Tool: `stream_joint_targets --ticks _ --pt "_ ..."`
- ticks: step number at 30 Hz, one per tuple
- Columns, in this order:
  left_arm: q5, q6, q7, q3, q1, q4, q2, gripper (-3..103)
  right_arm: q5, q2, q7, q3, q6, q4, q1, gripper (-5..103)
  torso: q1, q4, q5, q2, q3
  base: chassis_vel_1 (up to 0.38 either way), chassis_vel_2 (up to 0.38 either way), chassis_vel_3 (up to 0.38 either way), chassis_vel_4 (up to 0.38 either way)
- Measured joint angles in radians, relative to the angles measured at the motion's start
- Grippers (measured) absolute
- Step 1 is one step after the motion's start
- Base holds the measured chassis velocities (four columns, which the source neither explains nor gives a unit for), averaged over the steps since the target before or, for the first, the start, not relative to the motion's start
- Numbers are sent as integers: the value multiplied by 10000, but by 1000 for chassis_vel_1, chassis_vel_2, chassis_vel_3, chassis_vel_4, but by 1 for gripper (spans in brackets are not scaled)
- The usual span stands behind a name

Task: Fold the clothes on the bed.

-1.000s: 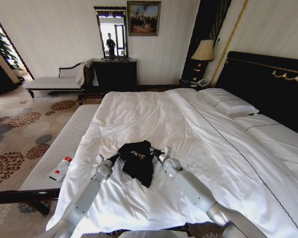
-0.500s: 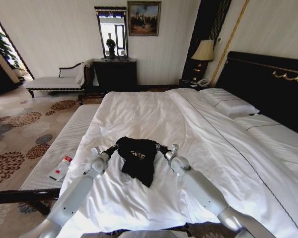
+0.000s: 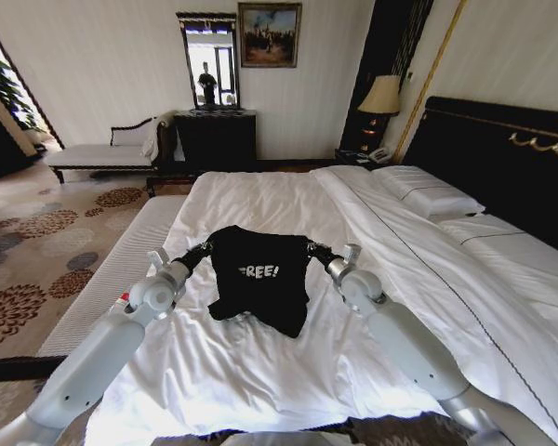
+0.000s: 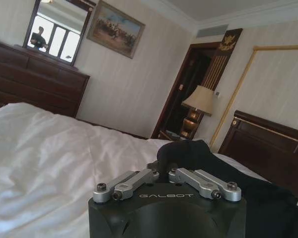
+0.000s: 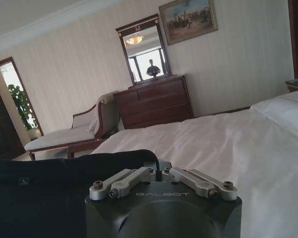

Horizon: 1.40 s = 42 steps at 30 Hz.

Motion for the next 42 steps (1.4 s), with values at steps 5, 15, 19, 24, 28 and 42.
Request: stream_joint_targets --ticks 5,15,19,24,28,42 --pt "-417 110 -85 10 -863 -477 570 3 360 -456 164 23 -113 535 898 1 0 4 -2 1 0 0 0 0 0" --pt "-2040 370 -581 268 -3500 -942 1755 3 1457 -1452 285 95 -235 1271 2792 1 1 2 -1 0 0 0 0 0 0" --pt "-2286 403 -639 206 -3691 -1198 2039 3 1808 -1651 393 163 -256 1445 3134 1 1 2 -2 0 0 0 0 0 0" --pt "-2750 403 -881 -983 -2920 -2249 3024 3 2703 -1950 717 318 -348 1981 3759 1 0 9 -3 0 0 0 0 0 0" --pt "-3046 332 -1040 -1661 -2515 -3071 3738 3 3369 -2377 994 764 -461 2702 3768 1 0 14 -5 0 -1 0 0 0 0" --pt "-4534 573 -546 -6160 341 -5015 5515 3 5787 -4695 2067 4391 -286 6410 507 1 -3 5 -3 1 -3 0 0 0 0"
